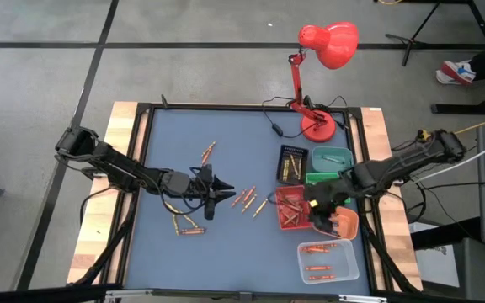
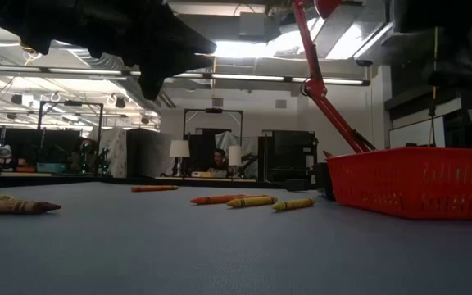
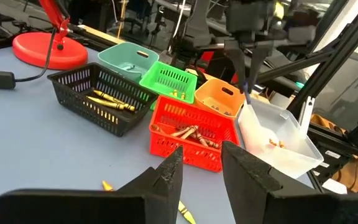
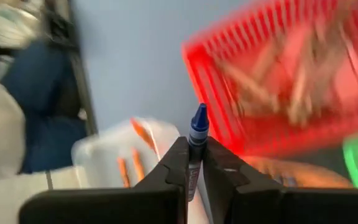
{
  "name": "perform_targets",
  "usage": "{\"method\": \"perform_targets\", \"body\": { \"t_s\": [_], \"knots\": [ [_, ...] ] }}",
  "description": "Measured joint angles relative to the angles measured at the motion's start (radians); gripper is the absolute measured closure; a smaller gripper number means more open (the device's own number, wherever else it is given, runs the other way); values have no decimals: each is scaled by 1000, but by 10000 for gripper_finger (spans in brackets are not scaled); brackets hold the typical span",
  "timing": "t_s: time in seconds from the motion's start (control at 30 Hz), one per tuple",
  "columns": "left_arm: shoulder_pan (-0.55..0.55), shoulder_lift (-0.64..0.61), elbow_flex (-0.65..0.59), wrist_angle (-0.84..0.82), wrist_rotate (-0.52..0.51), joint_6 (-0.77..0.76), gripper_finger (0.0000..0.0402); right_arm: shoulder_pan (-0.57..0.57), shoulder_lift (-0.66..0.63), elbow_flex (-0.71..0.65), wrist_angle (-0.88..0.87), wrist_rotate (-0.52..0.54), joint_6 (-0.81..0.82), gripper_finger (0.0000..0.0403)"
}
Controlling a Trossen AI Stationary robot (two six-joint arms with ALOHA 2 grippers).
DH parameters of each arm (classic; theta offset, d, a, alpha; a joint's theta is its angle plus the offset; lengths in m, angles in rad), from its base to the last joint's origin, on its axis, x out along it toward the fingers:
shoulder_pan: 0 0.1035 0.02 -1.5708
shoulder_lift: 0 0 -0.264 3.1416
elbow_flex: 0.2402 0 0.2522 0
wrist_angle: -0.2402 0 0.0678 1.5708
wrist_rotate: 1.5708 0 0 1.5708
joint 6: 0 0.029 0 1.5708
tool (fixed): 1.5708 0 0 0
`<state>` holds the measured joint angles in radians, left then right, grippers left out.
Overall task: Sort crayons
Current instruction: Put the blue crayon into the orange bin, then put the orange crayon into the transparent bin
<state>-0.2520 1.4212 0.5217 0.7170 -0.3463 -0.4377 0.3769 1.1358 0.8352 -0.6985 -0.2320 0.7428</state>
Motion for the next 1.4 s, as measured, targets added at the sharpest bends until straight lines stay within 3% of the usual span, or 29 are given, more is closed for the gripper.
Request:
{"method": "perform_targets", "body": {
  "t_s": [0.27,0.5,0.63,1.0,1.4],
  "knots": [
    [0,0,0,-1,-4,1,305,161,0,0,-207,107,198,375],
    [0,0,0,-1,-11,1,305,222,0,0,-346,196,276,375],
    [0,0,0,-1,-10,1,305,228,0,0,-349,196,276,366],
    [0,0,0,-6,-3,4,305,225,0,0,-350,233,274,280],
    [0,0,-1,-96,-15,5,305,225,0,-1,-316,326,274,272]
  ]
}}
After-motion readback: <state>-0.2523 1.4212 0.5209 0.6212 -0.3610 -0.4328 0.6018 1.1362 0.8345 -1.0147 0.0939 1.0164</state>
